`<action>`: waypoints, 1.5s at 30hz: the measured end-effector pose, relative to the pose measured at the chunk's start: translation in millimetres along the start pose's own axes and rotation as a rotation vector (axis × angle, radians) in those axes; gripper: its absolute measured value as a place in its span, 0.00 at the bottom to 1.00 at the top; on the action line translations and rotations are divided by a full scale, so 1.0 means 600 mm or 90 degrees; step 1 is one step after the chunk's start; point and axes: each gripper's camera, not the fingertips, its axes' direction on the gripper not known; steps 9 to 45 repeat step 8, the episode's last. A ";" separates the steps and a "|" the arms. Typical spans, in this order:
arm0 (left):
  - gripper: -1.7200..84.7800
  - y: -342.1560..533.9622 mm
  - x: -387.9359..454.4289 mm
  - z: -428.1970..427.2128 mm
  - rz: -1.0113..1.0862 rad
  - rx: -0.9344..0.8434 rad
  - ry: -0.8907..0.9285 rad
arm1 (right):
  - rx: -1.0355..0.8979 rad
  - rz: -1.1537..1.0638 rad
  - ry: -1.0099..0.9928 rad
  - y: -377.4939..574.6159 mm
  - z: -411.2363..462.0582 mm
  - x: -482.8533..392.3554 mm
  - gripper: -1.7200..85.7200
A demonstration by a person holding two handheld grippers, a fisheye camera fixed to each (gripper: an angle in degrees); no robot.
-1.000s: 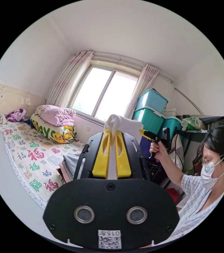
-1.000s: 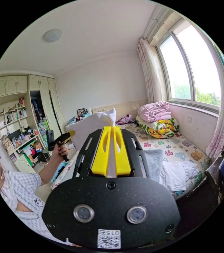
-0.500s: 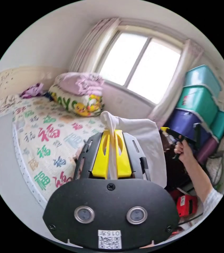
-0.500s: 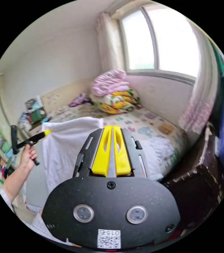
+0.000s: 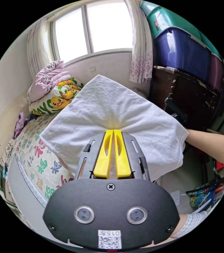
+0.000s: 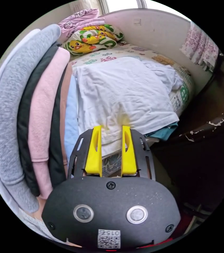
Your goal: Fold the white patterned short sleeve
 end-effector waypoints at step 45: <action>0.02 0.020 -0.049 -0.036 -0.077 0.014 0.046 | 0.189 0.154 -0.138 0.133 -0.221 0.127 0.01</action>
